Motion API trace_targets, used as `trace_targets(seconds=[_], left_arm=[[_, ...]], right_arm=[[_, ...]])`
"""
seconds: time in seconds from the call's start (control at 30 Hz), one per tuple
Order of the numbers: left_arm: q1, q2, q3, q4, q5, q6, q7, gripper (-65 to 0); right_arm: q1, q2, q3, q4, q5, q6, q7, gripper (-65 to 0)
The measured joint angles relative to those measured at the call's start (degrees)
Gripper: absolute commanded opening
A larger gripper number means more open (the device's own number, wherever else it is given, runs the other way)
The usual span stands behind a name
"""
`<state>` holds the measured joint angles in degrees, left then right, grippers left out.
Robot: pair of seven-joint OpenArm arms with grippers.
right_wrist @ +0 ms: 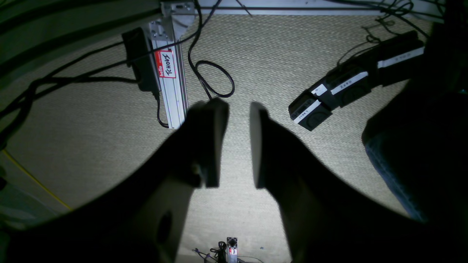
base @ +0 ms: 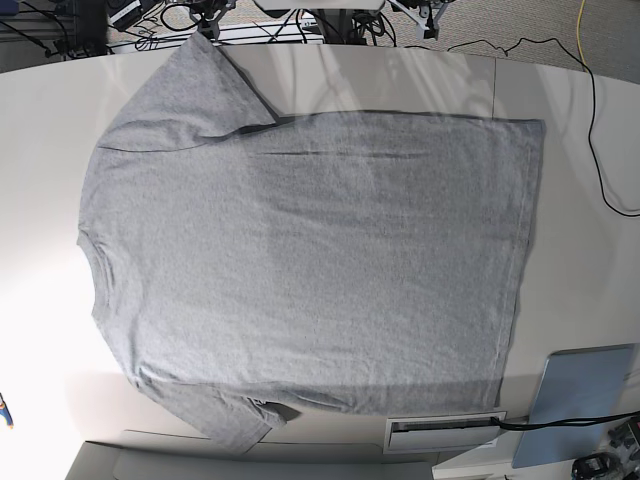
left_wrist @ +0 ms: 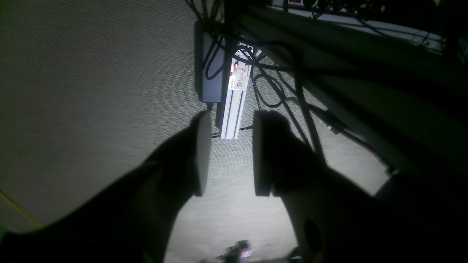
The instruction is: Fold the T-shirt properly
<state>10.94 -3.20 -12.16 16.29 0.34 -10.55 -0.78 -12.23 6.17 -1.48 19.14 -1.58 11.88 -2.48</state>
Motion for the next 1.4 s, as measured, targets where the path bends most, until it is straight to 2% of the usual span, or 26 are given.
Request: trace_targets(seconds=[0.07,0.23,0.37,0.5,0.6,0.73,0.83,0.9,0.97,1.03,1.07,1.13,1.23,1.3,1.37,1.4], left_arm=[[0.0,0.0,0.0,0.0,1.9,0.0,0.0,-43.9],[1.2,-0.1,0.0,1.1,3.1,0.0,0.0,-43.9],[5.2,-0.9,0.0,6.6,3.4,0.0,3.1,-43.9],[11.6,-1.9,0.0,17.0,6.2,-0.9,6.8,-43.9],[17.8,-2.9,0.1,27.5,6.1,-1.7,7.8,-43.9],[28.0,-5.1,0.2,43.1,6.2,-7.2,10.0,-43.9],[35.6,-7.9,0.3,55.3,6.3,-7.5,11.3,-43.9],[40.8,-11.0,0.2,63.9,6.1,-7.4,11.0,-43.9],[45.9,-14.7,0.2,72.1,6.3,-6.7,11.1,-43.9],[51.3,-18.7,0.2,80.3,6.4,-3.5,11.6,-43.9],[53.6,-20.5,0.2,84.1,7.2,-1.7,11.6,-43.9],[57.1,-24.2,0.2,91.6,10.7,0.6,13.4,-43.9],[57.9,-28.5,0.2,101.3,14.9,1.7,20.8,-43.9],[57.0,-31.0,0.2,106.2,16.2,2.7,24.2,-43.9],[54.9,-32.7,0.2,109.2,17.0,3.7,25.9,-43.9],[53.6,-33.4,0.2,110.1,17.0,3.6,26.1,-43.9]], right_arm=[[0.0,0.0,0.0,0.0,-0.7,0.0,0.0,-50.4],[-1.4,0.0,0.0,0.4,-11.4,0.0,1.7,-50.4],[-5.3,0.8,0.0,0.4,-11.9,0.2,4.9,-50.4],[-10.7,3.6,0.0,5.0,-12.2,0.2,5.3,-50.4],[-16.4,6.3,-0.1,13.1,-12.1,0.1,5.4,-50.4],[-27.7,10.2,-0.2,28.4,-11.5,0.2,3.3,-50.4],[-37.5,14.3,-0.3,42.1,-9.1,0.2,0.3,-50.4],[-44.2,18.1,-0.2,52.2,-8.6,-0.3,-0.5,-50.4],[-50.9,21.8,-0.1,61.7,-8.8,-3.8,-2.1,-50.4],[-57.1,25.6,-0.1,71.0,-9.2,-10.2,-4.7,-50.4],[-59.7,27.0,-0.1,75.3,-9.9,-14.4,-6.2,-50.4],[-62.9,29.2,0.2,82.8,-14.6,-20.9,-10.2,-50.4],[-61.6,31.3,0.7,93.3,-25.8,-29.1,-16.0,-50.4],[-61.5,33.0,1.2,99.5,-32.6,-32.1,-20.2,-50.4],[-61.8,32.9,1.4,103.4,-37.1,-32.3,-24.8,-50.4],[-62.2,32.9,1.2,105.3,-38.9,-31.4,-25.1,-50.4]])
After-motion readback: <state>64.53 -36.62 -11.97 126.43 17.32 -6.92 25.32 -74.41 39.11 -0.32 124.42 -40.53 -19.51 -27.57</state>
